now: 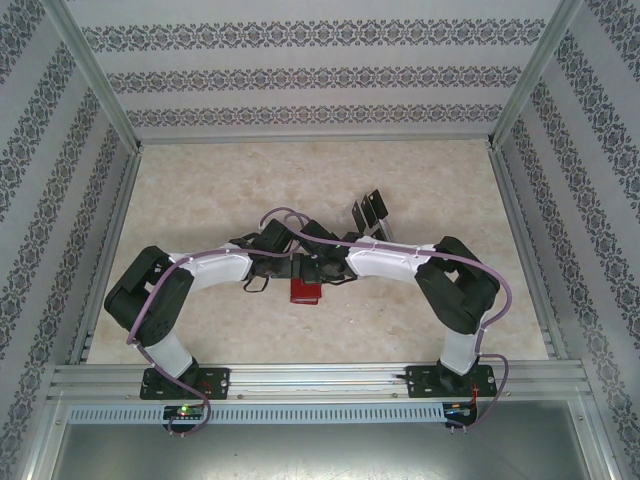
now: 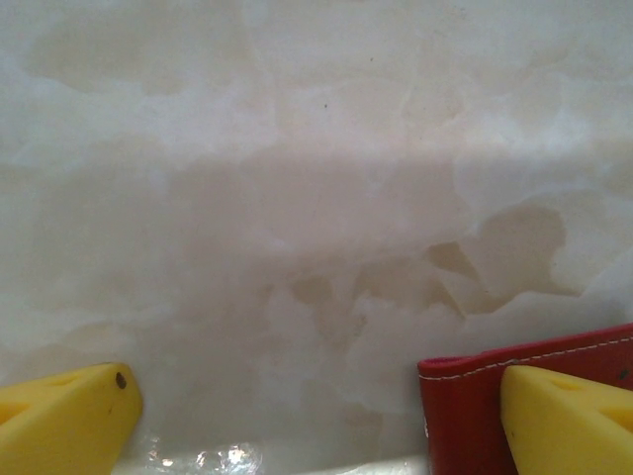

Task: Put the credit cards into the card holder

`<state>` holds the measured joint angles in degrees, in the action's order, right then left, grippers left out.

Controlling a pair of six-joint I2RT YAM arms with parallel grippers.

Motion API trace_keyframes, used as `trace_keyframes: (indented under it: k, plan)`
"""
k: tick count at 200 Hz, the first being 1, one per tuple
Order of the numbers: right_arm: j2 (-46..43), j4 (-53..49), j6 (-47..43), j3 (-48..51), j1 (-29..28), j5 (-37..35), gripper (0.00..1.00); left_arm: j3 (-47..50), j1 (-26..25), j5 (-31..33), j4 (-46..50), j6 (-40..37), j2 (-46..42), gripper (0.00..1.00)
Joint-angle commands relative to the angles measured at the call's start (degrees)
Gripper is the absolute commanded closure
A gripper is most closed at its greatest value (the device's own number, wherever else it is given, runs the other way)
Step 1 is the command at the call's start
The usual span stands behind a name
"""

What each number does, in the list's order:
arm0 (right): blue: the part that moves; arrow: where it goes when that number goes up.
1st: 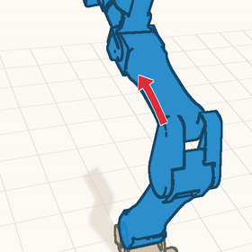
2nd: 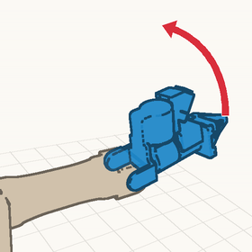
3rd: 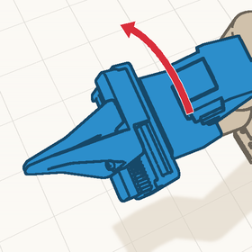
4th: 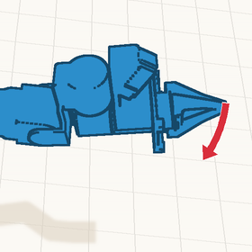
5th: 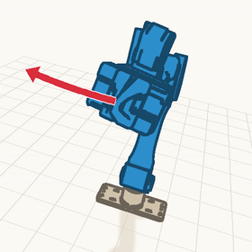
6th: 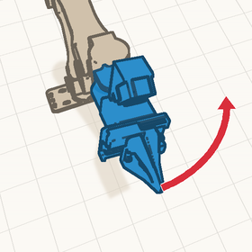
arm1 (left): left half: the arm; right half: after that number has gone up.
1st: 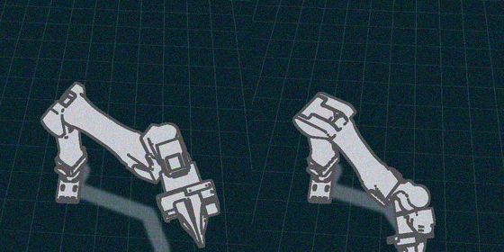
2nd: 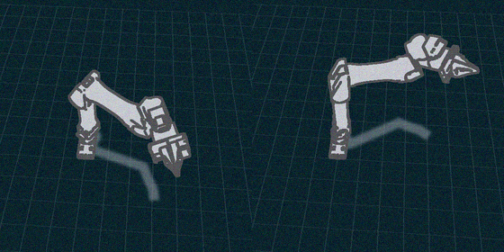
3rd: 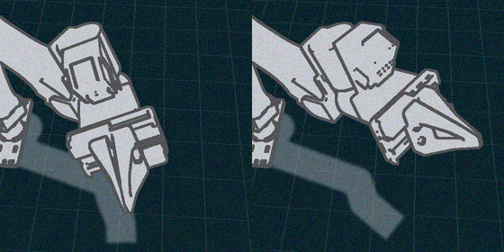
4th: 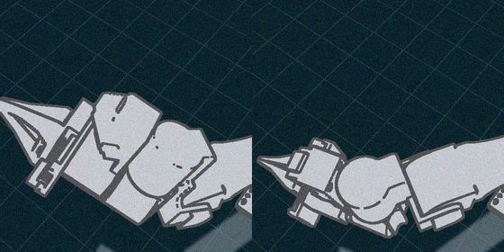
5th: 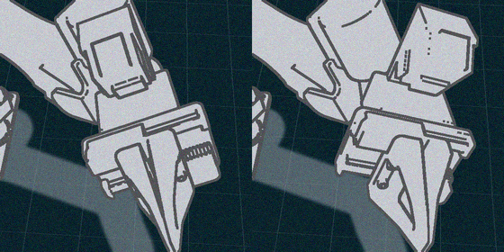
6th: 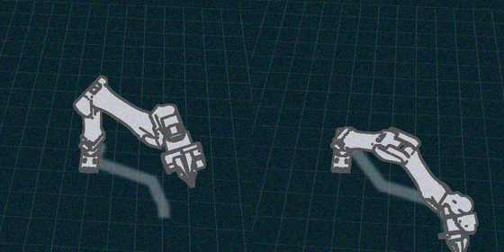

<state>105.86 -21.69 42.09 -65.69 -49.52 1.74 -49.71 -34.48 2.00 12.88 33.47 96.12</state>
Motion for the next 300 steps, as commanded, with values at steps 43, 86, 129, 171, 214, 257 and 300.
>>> trace_keyframes:
  k: [43,86,129,171,214,257,300]
  plan:
    - [7.6,-0.76,0.28,1.1,-4.0,0.2,1.0,2.86,1.45,-0.09,1.81,8.48,-2.17,0.02]
    - [7.43,-1.56,-0.1,1.02,-4.18,-0.59,1.0,6.74,4.78,-1.04,-1.52,16.57,-9.96,0.0]
    - [6.16,-1.76,-0.12,1.57,-4.21,-1.0,1.0,8.61,6.62,-1.23,-1.67,17.8,-14.35,0.0]
    - [2.06,-2.52,-1.29,0.13,-2.6,-0.51,1.0,9.39,6.97,-2.76,-0.52,13.6,-14.72,0.0]
    - [-6.29,-3.49,-1.87,0.87,0.09,-0.25,1.0,10.14,6.95,-5.86,1.24,5.77,-17.34,0.0]
    - [-11.47,-3.91,-3.75,2.9,1.69,0.8,1.0,3.41,6.94,-11.25,5.83,-2.65,-13.48,0.0]
    - [-12.43,-3.75,-5.34,4.97,3.25,1.78,1.0,2.23,6.9,-14.75,8.12,-5.22,-11.82,0.01]
